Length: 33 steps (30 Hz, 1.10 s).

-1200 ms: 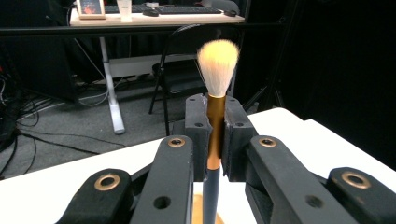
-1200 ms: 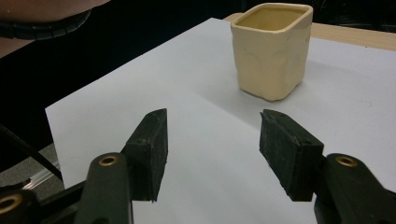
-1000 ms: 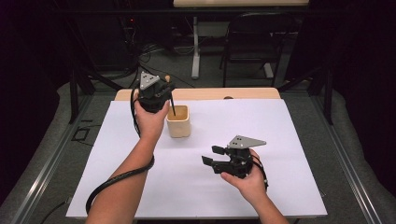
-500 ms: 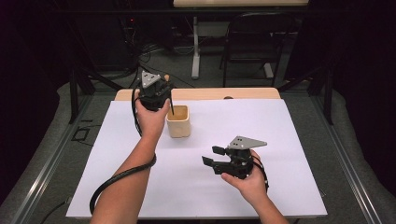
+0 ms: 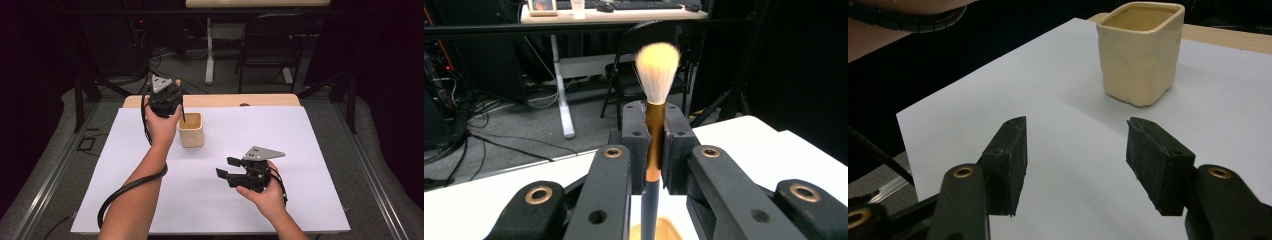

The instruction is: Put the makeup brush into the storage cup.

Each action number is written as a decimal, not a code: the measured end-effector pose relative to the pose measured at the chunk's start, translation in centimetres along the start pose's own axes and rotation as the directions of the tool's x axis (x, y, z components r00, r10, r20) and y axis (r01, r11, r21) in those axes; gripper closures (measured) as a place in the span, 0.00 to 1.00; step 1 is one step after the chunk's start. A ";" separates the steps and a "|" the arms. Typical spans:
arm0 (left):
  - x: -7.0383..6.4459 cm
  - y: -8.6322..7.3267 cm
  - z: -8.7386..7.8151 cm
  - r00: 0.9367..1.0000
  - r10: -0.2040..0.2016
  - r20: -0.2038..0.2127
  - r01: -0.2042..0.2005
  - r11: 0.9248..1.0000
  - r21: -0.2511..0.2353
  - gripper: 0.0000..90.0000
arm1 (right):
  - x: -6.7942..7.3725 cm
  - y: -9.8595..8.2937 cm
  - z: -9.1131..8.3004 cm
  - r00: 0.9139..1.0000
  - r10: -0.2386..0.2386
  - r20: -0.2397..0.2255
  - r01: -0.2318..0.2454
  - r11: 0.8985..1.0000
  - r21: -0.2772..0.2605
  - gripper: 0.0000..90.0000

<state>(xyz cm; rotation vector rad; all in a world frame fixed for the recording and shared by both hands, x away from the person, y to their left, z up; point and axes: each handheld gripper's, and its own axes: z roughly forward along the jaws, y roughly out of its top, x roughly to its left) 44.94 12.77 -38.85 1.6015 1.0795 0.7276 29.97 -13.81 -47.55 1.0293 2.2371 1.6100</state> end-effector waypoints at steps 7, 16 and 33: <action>0.3 -0.1 0.3 1.000 -0.012 -0.008 0.012 1.000 0.000 0.93 | 0.0 0.0 0.0 1.000 0.001 0.000 -0.001 1.000 -0.002 0.46; 0.2 -0.3 0.8 1.000 -0.004 -0.013 0.004 1.000 0.022 0.93 | 0.0 0.0 0.0 1.000 -0.005 -0.003 0.005 1.000 0.020 0.46; 0.1 -2.2 1.6 1.000 -0.010 -0.019 0.011 0.998 0.060 0.92 | 0.2 -0.1 0.2 1.000 -0.001 -0.008 0.001 1.000 0.016 0.46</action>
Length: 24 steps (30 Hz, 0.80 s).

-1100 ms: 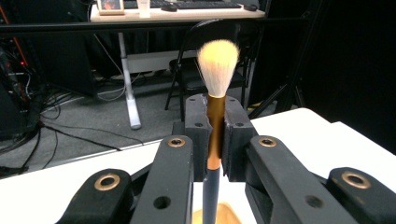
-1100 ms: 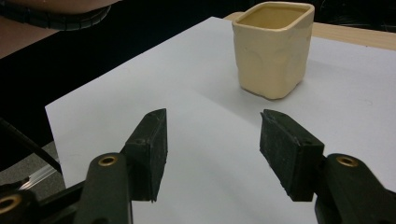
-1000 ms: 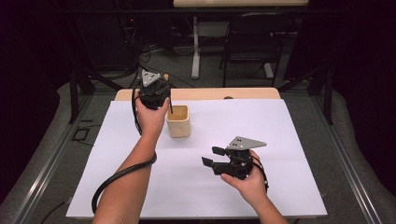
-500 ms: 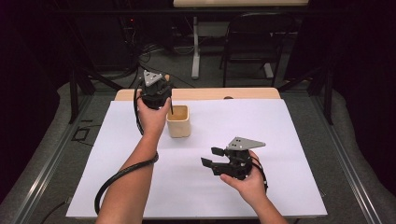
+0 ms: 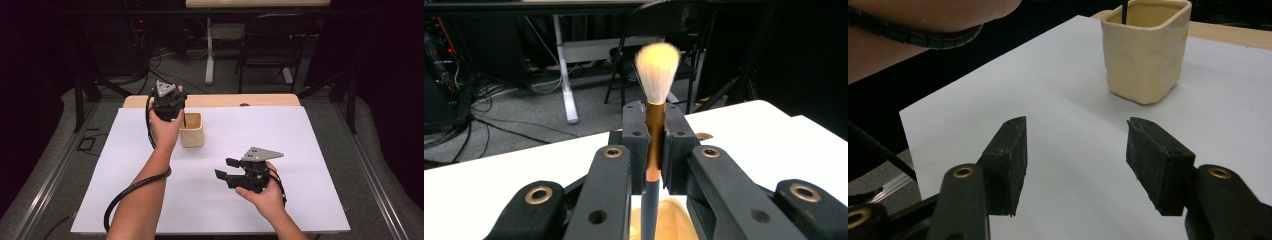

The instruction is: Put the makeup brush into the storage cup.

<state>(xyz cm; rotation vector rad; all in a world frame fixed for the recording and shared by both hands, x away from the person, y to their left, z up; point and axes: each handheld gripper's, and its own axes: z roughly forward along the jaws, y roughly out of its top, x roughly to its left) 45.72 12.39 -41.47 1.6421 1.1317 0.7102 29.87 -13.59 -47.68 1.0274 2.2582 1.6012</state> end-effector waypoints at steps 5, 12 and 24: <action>0.0 -0.7 0.2 1.000 0.000 0.002 0.000 1.000 0.014 0.92 | 0.0 -0.1 0.0 1.000 -0.002 0.002 0.002 1.000 0.009 0.46; 0.1 -1.3 0.4 1.000 -0.005 0.002 0.005 1.000 0.026 0.93 | 0.1 -0.1 0.2 1.000 0.005 -0.002 -0.005 1.000 -0.003 0.46; 0.4 -2.8 0.5 1.000 -0.014 0.005 0.014 0.999 0.045 0.92 | 0.1 -0.2 0.2 1.000 -0.003 -0.004 0.003 1.000 0.019 0.46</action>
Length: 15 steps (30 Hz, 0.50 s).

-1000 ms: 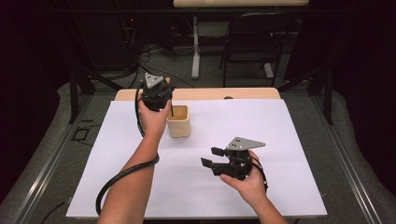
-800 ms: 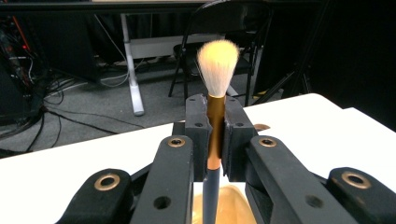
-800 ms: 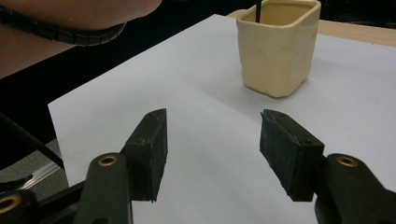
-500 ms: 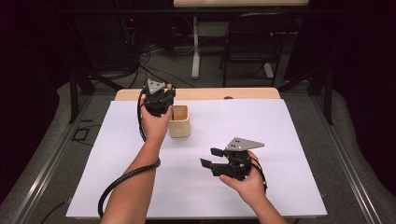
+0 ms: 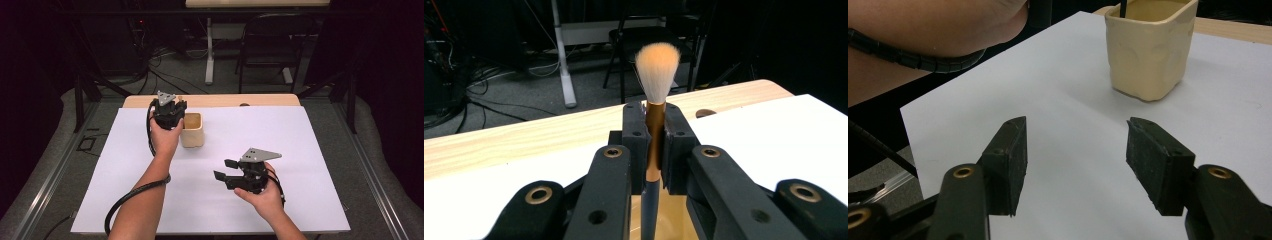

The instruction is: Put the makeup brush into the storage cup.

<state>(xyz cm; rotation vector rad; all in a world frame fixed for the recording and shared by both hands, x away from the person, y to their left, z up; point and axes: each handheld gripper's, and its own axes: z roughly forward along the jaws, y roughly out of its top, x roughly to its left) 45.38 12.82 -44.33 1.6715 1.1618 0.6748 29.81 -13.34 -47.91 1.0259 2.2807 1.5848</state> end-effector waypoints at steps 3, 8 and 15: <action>0.0 -0.1 0.1 1.000 0.002 0.000 -0.002 1.000 0.005 0.93 | 0.0 0.0 0.0 1.000 0.000 0.000 0.000 1.000 -0.001 0.46; 0.0 -0.6 0.3 1.000 -0.004 0.000 0.004 1.000 0.009 0.92 | 0.0 0.0 0.0 1.000 0.002 -0.001 -0.002 1.000 -0.005 0.46; 0.2 -0.9 0.3 1.000 -0.003 -0.004 0.003 1.000 0.015 0.92 | -0.1 0.0 0.0 1.000 0.001 0.001 -0.001 1.000 -0.001 0.46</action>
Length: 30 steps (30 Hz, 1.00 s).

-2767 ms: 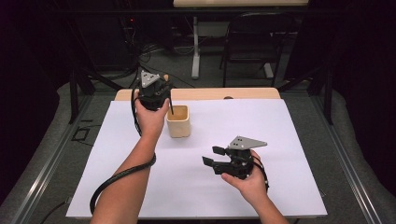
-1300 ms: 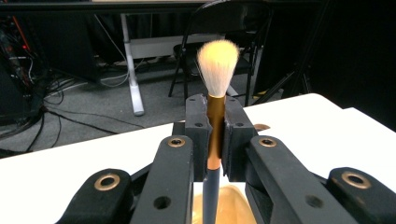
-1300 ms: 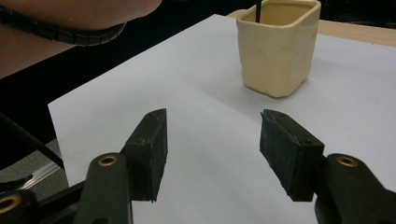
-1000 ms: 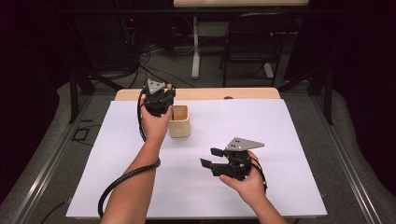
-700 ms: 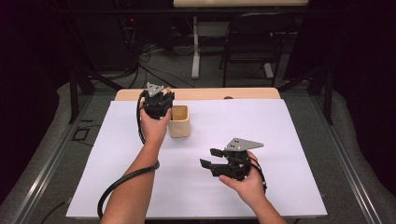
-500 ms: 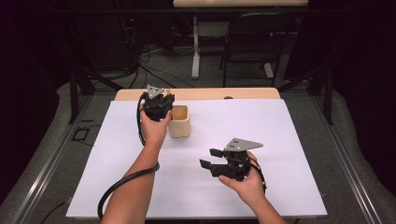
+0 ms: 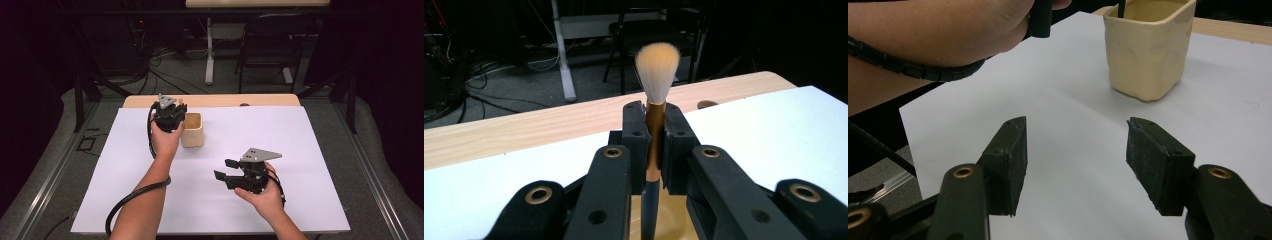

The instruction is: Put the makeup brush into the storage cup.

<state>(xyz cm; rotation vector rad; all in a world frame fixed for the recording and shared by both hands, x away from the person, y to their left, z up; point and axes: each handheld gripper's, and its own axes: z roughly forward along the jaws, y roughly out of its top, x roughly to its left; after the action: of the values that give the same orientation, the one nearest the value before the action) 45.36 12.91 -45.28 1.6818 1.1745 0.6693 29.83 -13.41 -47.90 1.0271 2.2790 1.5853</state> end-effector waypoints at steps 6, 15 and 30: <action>-0.1 -0.2 0.1 1.000 0.002 0.001 -0.002 1.000 0.008 0.92 | 0.0 0.0 0.1 1.000 0.002 -0.002 -0.002 1.000 -0.004 0.46; -0.2 -0.5 0.3 1.000 0.007 0.010 -0.007 1.000 0.013 0.92 | 0.0 0.0 0.0 1.000 0.001 -0.001 -0.001 1.000 -0.002 0.46; -0.3 -1.0 0.6 1.000 0.010 0.005 -0.010 1.000 0.026 0.92 | 0.0 0.0 0.0 1.000 0.000 -0.001 0.000 1.000 0.003 0.46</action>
<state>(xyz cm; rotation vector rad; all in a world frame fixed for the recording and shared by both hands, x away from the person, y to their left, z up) 45.33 12.46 -46.39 1.7113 1.1772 0.6584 29.82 -13.38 -47.92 1.0273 2.2830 1.5823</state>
